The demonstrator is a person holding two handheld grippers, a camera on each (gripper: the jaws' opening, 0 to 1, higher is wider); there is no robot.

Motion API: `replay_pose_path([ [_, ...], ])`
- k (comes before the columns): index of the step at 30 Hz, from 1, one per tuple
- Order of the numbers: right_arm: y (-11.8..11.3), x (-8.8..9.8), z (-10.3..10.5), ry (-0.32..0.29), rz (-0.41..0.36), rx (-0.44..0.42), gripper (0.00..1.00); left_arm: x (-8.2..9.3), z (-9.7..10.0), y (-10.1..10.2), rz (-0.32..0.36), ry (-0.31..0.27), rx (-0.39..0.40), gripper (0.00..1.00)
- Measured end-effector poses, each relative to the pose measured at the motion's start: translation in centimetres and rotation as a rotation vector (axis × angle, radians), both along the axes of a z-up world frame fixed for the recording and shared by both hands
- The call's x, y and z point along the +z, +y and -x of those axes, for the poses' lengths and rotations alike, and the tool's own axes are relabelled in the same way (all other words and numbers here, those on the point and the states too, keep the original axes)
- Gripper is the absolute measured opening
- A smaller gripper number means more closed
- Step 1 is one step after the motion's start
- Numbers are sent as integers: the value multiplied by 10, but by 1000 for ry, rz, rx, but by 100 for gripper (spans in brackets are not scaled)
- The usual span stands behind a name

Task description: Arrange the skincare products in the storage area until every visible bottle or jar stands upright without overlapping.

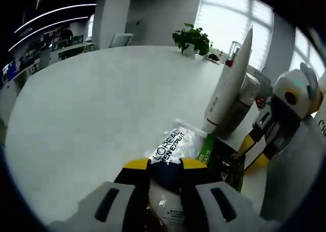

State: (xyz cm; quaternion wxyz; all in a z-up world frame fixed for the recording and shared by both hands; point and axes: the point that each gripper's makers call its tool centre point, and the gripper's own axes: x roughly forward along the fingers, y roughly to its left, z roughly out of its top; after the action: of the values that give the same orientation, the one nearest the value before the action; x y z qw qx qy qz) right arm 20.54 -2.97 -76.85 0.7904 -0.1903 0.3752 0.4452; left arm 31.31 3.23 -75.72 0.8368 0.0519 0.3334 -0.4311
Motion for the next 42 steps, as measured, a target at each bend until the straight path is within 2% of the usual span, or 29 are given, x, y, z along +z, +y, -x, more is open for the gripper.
replay_pose_path([
  [8, 0, 0, 0, -2, 0, 4, 15, -4, 0, 1, -11, 28, 19, 15],
  [15, 0, 0, 1, -14, 10, 16, 15, 17, 4, 4, 9, -5, 21, 16],
  [19, -1, 0, 0, -13, 10, 16, 15, 33, 20, 7, 27, -10, 32, 16],
  [25, 0, 0, 1, -22, 19, 30, 16, 37, 37, 17, -23, 11, 47, 17],
  [31, -3, 0, 1, -31, 50, 33, 19, 57, 57, 16, 11, -8, 63, 18],
  [35, -3, 11, 1, -34, 23, 23, 20, 63, 61, 22, 4, -20, 80, 17],
  [39, -4, 37, 1, -60, -31, -4, 19, 64, 63, 31, -19, -35, 81, 18],
  [42, -8, 49, 5, -73, -57, -17, 20, 67, 75, 27, -57, -56, 73, 19],
])
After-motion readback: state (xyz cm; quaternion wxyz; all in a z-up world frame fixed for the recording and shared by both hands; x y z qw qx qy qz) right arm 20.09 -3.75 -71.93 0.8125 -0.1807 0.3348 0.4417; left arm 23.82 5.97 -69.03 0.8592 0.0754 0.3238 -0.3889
